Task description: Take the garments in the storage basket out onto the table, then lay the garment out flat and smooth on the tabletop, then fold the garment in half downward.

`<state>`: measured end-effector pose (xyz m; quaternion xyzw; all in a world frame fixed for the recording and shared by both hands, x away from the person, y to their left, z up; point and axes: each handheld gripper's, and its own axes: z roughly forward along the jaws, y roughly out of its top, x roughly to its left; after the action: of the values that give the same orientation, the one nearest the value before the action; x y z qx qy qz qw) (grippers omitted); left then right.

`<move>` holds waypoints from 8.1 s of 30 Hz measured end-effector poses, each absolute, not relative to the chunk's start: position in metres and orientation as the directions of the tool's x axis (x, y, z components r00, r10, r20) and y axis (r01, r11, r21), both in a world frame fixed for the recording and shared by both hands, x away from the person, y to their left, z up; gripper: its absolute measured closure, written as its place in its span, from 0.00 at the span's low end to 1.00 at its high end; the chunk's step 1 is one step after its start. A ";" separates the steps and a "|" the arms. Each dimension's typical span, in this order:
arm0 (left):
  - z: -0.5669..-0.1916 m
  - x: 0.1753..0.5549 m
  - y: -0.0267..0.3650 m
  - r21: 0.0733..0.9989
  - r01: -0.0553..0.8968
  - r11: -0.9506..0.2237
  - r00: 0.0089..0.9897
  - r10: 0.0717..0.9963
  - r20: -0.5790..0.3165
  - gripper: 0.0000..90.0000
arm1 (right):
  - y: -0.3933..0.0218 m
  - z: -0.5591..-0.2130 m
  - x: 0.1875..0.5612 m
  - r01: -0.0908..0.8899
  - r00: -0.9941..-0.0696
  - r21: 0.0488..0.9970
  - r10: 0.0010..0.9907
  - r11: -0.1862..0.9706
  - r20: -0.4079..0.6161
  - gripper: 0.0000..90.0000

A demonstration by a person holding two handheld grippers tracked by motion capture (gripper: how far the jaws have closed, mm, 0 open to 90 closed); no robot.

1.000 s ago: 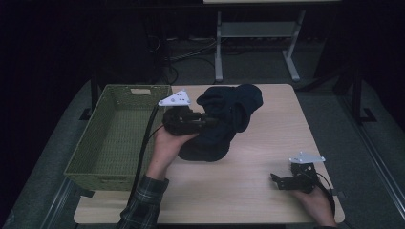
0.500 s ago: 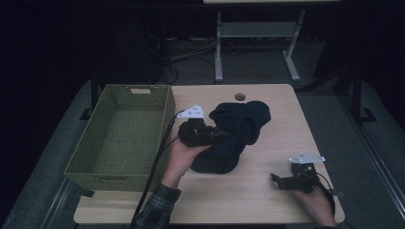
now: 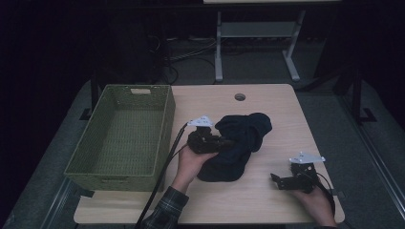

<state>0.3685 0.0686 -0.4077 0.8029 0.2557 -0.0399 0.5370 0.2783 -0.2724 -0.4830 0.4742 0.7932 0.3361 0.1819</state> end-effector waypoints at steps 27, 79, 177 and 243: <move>-0.444 0.389 0.067 0.785 0.475 -0.396 0.828 0.503 -0.248 0.72 | -0.273 -0.483 0.278 0.629 -0.485 0.706 0.874 0.327 0.027 0.03; -0.406 0.340 0.116 0.814 0.379 -0.439 0.814 0.577 -0.068 0.17 | -0.210 -0.450 0.332 0.612 -0.573 0.724 0.810 0.318 0.128 0.56; -0.460 0.350 0.085 0.664 0.454 -0.594 0.809 0.587 -0.028 0.99 | -0.185 -0.459 0.331 0.585 -0.711 0.652 0.692 0.482 0.126 1.00; -0.424 0.364 0.079 0.739 0.413 -0.532 0.839 0.539 -0.081 0.30 | -0.226 -0.435 0.321 0.583 -0.672 0.692 0.732 0.426 0.115 0.49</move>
<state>0.3640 0.0786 -0.4240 0.8716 0.2730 0.0788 0.3995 0.3208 -0.2256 -0.4353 0.3922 0.8382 0.3649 0.1020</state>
